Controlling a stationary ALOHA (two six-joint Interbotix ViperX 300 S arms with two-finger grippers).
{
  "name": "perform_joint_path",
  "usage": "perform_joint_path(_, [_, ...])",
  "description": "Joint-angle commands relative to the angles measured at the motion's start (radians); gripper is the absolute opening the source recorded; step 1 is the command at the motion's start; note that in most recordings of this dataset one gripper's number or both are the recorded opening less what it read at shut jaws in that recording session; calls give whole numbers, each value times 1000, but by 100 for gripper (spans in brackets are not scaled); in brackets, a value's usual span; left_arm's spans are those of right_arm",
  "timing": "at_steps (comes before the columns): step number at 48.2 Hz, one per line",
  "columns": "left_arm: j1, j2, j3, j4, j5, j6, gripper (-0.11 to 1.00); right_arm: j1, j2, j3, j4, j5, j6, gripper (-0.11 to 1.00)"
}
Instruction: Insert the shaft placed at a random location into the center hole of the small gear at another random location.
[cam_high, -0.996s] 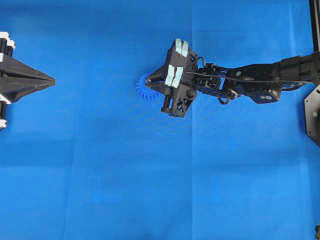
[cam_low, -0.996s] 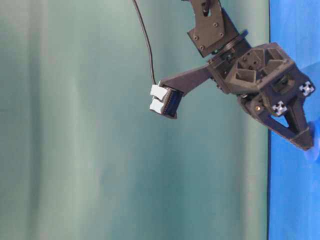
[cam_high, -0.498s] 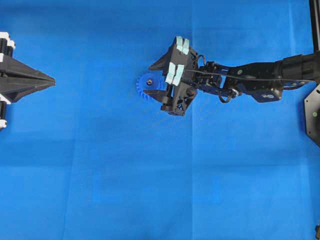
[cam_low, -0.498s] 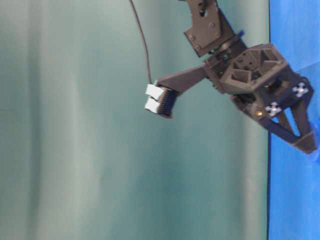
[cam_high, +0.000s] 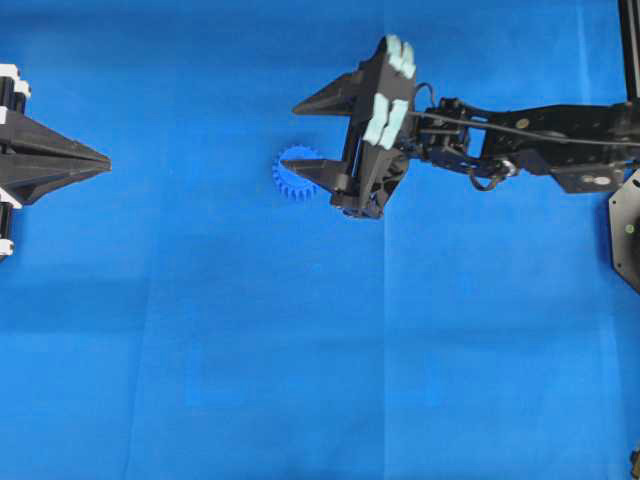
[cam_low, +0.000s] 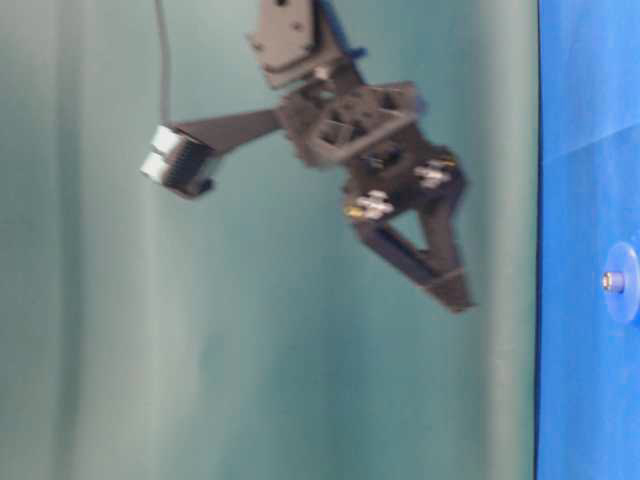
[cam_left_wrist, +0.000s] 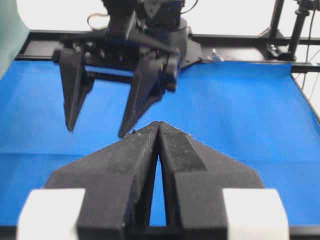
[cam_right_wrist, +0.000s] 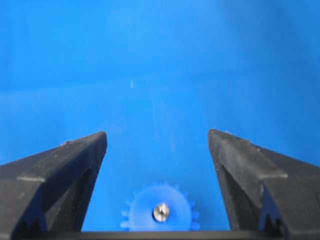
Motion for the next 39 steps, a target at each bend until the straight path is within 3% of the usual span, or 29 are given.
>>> perform_joint_path(1, [2,5,-9,2,-6,0,0,2,-43,-3,-2,0,0,73])
perform_joint_path(17, [2,2,-9,0,-6,0,0,5,-135,81,-3,8,3,73])
perform_joint_path(39, [2,-5,-9,0,-5,0,0,34,-399,324,-2,9,3,73])
